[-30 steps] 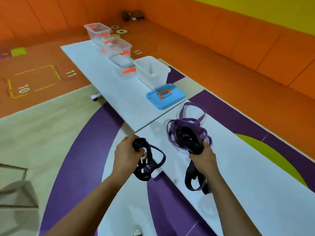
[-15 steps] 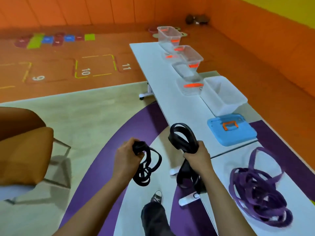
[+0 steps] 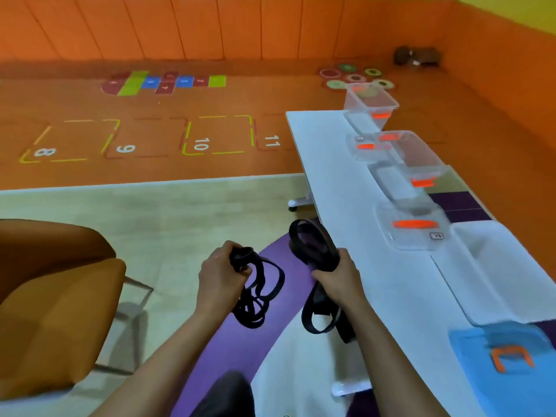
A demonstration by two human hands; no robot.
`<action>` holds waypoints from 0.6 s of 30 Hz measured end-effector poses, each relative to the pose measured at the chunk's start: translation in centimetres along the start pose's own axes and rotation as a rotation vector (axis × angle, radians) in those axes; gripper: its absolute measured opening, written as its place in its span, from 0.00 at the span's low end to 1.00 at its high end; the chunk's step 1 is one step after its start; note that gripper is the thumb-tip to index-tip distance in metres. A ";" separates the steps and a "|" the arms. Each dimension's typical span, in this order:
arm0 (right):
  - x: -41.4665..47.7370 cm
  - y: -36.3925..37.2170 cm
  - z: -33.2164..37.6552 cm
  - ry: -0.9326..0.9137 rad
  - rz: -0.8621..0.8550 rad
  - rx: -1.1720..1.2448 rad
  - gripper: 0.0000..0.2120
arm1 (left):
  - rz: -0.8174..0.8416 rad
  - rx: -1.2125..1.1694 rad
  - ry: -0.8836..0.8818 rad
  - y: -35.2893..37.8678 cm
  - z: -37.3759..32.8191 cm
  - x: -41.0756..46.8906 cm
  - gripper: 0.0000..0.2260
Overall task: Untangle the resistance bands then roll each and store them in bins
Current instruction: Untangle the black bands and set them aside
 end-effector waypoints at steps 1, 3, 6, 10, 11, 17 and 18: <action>1.5 0.6 1.0 -0.010 0.007 -0.001 0.20 | -0.015 -0.006 0.002 -0.1 0.0 1.7 0.13; 5.5 1.9 3.6 -0.031 0.022 0.004 0.21 | -0.047 -0.002 0.010 -0.1 -0.2 6.3 0.12; 11.3 3.5 7.3 -0.051 0.017 0.007 0.21 | -0.067 -0.040 0.003 0.6 -0.6 13.3 0.12; 17.5 5.9 10.2 -0.004 -0.023 0.004 0.21 | -0.010 -0.043 0.011 1.8 -0.4 21.2 0.11; 18.6 6.4 10.9 0.020 -0.029 0.001 0.20 | 0.008 -0.040 0.022 1.9 -0.5 22.9 0.11; 28.6 6.2 17.2 0.081 -0.181 0.068 0.19 | 0.103 -0.088 0.114 3.9 -4.7 36.9 0.12; 30.1 5.9 17.8 0.093 -0.190 0.067 0.19 | 0.117 -0.090 0.122 4.4 -5.3 38.5 0.12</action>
Point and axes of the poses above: each hand's wrist, its own x-axis towards the middle knuckle, its own y-axis out of the palm, z = x × y, the point moved 1 cm from there along x, towards the middle knuckle, and after that the axes turned 2 degrees about -z, right-handed, at the moved point
